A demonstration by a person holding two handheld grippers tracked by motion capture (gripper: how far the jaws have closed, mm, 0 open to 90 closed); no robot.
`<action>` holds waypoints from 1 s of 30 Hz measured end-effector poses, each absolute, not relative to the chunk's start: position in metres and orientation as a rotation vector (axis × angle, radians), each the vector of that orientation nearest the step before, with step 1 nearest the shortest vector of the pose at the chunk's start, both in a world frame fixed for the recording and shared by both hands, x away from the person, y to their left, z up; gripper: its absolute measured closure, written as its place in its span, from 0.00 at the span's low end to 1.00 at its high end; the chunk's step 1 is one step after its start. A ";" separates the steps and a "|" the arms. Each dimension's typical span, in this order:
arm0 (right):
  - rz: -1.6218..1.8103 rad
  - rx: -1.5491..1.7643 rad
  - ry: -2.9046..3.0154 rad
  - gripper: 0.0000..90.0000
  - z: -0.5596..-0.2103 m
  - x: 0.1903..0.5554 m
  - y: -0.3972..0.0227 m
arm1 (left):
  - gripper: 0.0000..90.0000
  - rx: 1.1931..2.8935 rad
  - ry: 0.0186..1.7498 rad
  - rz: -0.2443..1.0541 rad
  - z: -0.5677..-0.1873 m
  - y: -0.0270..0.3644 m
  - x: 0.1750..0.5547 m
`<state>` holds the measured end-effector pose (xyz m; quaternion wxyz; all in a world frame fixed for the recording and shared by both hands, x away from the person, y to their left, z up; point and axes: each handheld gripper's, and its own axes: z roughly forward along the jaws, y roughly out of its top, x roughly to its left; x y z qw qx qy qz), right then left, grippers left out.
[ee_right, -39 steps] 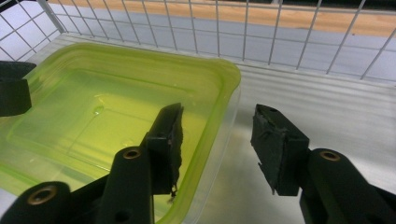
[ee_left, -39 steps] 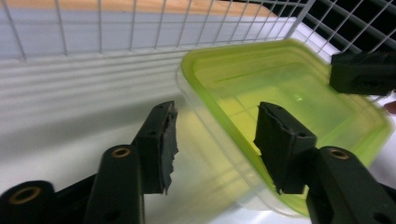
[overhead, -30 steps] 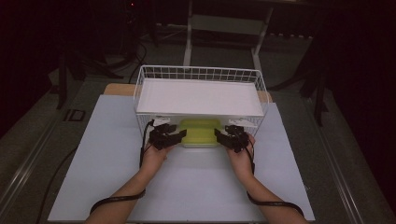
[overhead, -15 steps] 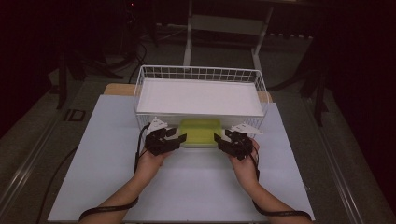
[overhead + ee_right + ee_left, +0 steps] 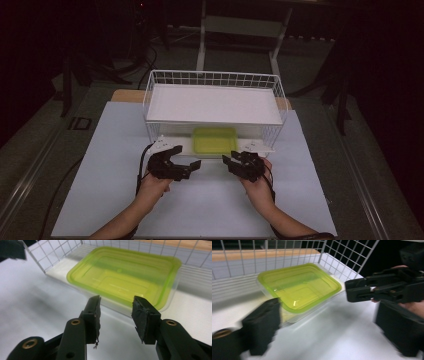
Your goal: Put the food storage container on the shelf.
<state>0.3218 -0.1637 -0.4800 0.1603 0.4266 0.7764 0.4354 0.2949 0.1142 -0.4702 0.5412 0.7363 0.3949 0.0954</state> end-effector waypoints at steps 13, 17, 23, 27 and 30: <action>1.172 1.185 2.333 1.00 -0.502 0.321 -0.140 | 0.01 1.804 0.963 0.281 -0.501 0.125 0.262; 1.157 1.200 2.340 1.00 -0.508 0.330 -0.136 | 0.01 1.823 0.948 0.297 -0.504 0.124 0.261; 1.132 1.239 2.322 1.00 -0.514 0.346 -0.134 | 0.01 1.802 0.931 0.318 -0.503 0.124 0.261; 1.135 1.260 2.304 1.00 -0.515 0.353 -0.134 | 0.01 1.799 0.931 0.327 -0.502 0.124 0.262; 1.136 1.257 2.291 1.00 -0.515 0.358 -0.133 | 0.01 1.799 0.929 0.333 -0.503 0.123 0.263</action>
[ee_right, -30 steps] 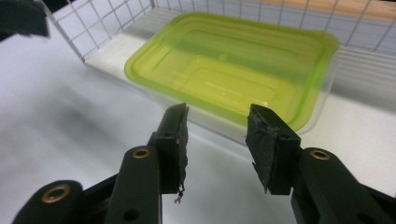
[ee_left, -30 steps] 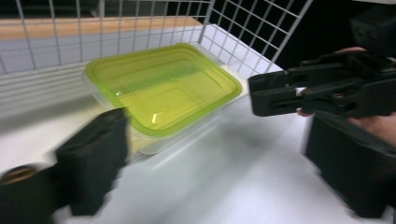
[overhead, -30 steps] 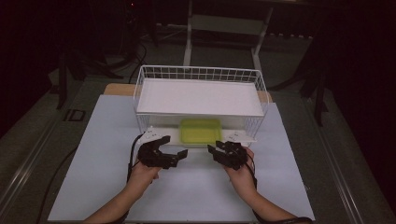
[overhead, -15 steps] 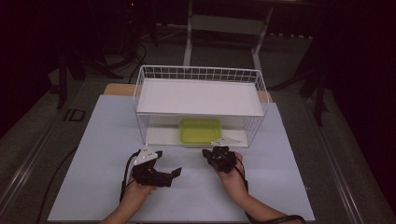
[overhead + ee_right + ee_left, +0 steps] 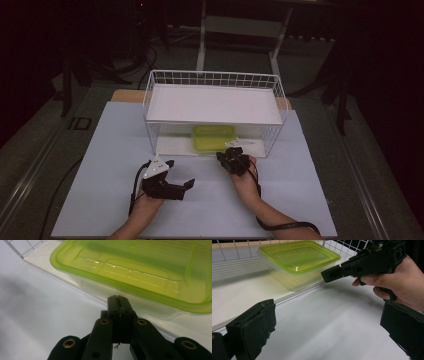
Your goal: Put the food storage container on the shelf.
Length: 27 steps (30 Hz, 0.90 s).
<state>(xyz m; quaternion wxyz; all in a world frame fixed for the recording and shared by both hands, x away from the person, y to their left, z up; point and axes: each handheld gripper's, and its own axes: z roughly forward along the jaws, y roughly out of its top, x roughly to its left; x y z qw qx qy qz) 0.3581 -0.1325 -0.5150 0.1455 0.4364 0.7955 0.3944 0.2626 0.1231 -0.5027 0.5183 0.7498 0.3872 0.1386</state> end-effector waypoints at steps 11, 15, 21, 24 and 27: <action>1.155 1.255 2.250 1.00 -0.518 0.378 -0.125 | 0.01 1.797 0.932 0.338 -0.504 0.123 0.263; 1.173 1.253 2.251 1.00 -0.519 0.381 -0.115 | 0.01 1.794 0.930 0.344 -0.503 0.124 0.263; 1.178 1.240 2.237 1.00 -0.517 0.388 -0.108 | 0.01 1.788 0.930 0.338 -0.504 0.124 0.263; 1.174 1.248 2.228 1.00 -0.517 0.391 -0.107 | 0.01 1.788 0.933 0.334 -0.504 0.124 0.263; 1.168 1.258 2.213 1.00 -0.517 0.394 -0.109 | 0.01 1.792 0.929 0.332 -0.504 0.124 0.263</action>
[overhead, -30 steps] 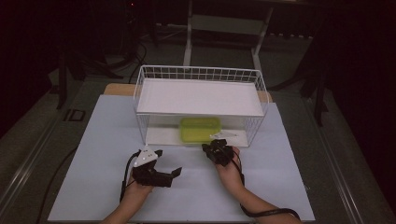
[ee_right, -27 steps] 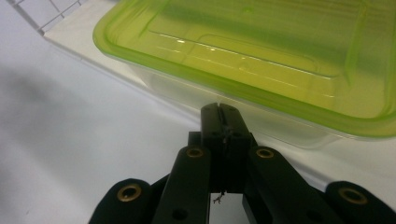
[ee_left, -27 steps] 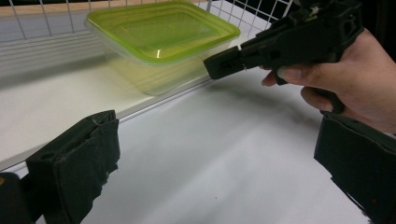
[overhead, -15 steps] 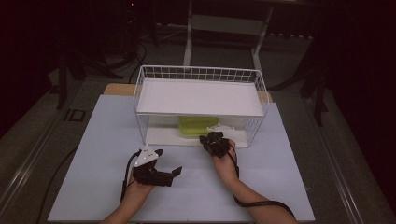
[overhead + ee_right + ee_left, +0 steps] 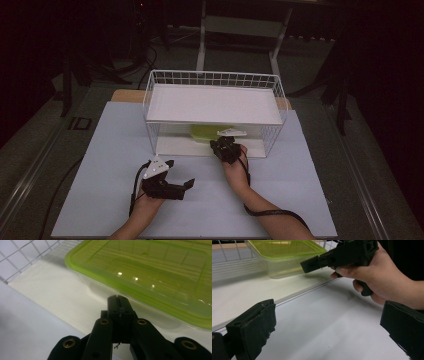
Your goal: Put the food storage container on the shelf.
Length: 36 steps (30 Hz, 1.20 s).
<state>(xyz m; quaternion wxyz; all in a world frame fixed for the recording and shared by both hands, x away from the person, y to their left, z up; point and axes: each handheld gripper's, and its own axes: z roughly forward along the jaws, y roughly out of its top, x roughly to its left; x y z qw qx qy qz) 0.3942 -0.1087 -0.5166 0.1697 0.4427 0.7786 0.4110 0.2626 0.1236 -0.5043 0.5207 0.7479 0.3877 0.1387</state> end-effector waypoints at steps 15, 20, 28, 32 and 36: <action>1.178 1.274 2.209 0.97 -0.513 0.394 -0.114 | 0.01 1.786 0.928 0.322 -0.504 0.123 0.262; 1.232 1.285 2.225 0.95 -0.513 0.384 -0.117 | 0.01 1.779 0.923 0.322 -0.503 0.123 0.262; 1.232 1.195 2.255 0.79 -0.503 0.363 -0.118 | 0.01 1.780 0.919 0.317 -0.502 0.123 0.262; 1.273 1.172 2.266 0.64 -0.495 0.355 -0.123 | 0.01 1.775 0.904 0.293 -0.501 0.121 0.262; 1.295 1.114 2.277 0.47 -0.489 0.345 -0.127 | 0.01 1.762 0.846 0.250 -0.496 0.119 0.261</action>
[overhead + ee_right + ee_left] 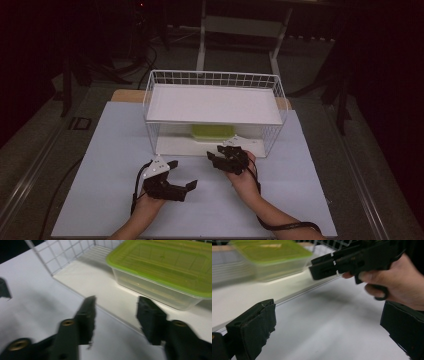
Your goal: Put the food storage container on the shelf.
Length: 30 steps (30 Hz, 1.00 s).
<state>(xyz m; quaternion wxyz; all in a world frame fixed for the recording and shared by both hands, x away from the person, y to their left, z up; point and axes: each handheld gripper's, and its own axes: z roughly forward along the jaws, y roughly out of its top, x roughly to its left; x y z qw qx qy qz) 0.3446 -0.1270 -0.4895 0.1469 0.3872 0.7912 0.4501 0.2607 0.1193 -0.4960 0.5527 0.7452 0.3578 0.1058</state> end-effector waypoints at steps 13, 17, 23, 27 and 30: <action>1.453 1.029 2.370 0.17 -0.477 0.323 -0.156 | 0.01 1.756 0.735 0.231 -0.478 0.117 0.259; 1.465 1.025 2.344 0.17 -0.475 0.319 -0.163 | 0.01 1.758 0.719 0.235 -0.474 0.118 0.256; 1.472 1.036 2.344 0.18 -0.471 0.314 -0.170 | 0.01 1.751 0.701 0.225 -0.471 0.121 0.252; 1.475 1.018 2.346 0.18 -0.467 0.307 -0.175 | 0.01 1.755 0.686 0.227 -0.468 0.124 0.247; 1.483 1.010 2.355 0.18 -0.465 0.304 -0.177 | 0.01 1.770 0.671 0.238 -0.467 0.128 0.243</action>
